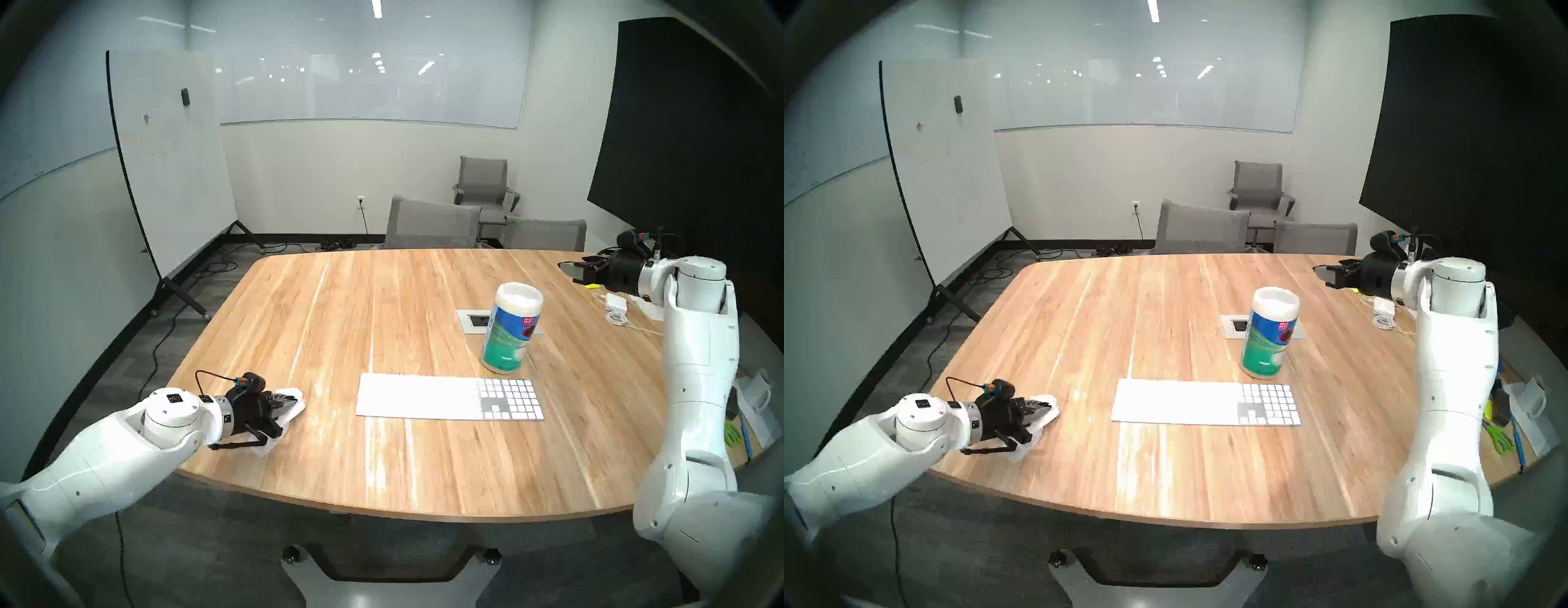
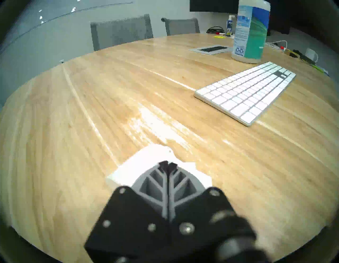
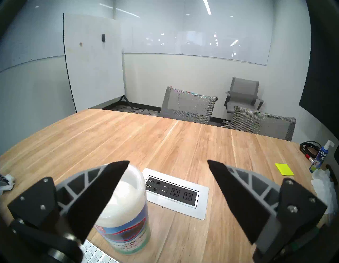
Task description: Wipe the keyboards and mice with a disinfecting wipe, then set the wipe down
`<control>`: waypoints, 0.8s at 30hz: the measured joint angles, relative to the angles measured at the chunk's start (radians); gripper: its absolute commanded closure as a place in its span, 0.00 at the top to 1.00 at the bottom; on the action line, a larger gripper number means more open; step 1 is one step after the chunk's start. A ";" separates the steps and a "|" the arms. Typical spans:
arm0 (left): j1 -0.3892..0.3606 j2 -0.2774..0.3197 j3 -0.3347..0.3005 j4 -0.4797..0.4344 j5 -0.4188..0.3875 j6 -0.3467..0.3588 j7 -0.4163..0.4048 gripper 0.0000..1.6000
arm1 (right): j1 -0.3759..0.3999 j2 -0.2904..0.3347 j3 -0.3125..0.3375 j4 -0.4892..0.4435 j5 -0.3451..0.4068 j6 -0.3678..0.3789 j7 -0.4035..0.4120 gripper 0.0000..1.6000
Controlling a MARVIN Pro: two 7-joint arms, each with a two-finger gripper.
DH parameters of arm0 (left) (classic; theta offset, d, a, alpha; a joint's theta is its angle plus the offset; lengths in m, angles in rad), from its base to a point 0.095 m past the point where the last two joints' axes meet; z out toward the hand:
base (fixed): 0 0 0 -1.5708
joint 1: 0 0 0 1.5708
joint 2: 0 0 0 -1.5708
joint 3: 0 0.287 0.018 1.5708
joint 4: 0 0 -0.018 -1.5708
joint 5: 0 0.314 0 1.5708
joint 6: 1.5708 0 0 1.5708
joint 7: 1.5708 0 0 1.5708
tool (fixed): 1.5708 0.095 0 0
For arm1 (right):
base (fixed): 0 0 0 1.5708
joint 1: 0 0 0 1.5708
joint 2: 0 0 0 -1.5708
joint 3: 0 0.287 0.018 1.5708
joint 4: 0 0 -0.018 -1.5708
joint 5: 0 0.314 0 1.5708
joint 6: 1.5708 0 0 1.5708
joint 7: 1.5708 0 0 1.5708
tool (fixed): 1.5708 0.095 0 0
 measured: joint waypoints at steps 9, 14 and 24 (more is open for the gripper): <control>0.082 0.053 -0.030 -0.030 -0.044 -0.066 0.050 0.00 | 0.000 0.000 0.000 0.000 0.000 0.000 0.000 1.00; 0.053 0.016 0.004 -0.030 -0.018 -0.063 0.076 0.00 | 0.000 0.000 0.000 0.000 0.000 0.000 0.000 1.00; -0.056 -0.102 0.099 0.008 0.037 -0.007 0.114 0.00 | 0.000 0.000 0.000 0.000 0.000 0.000 0.000 1.00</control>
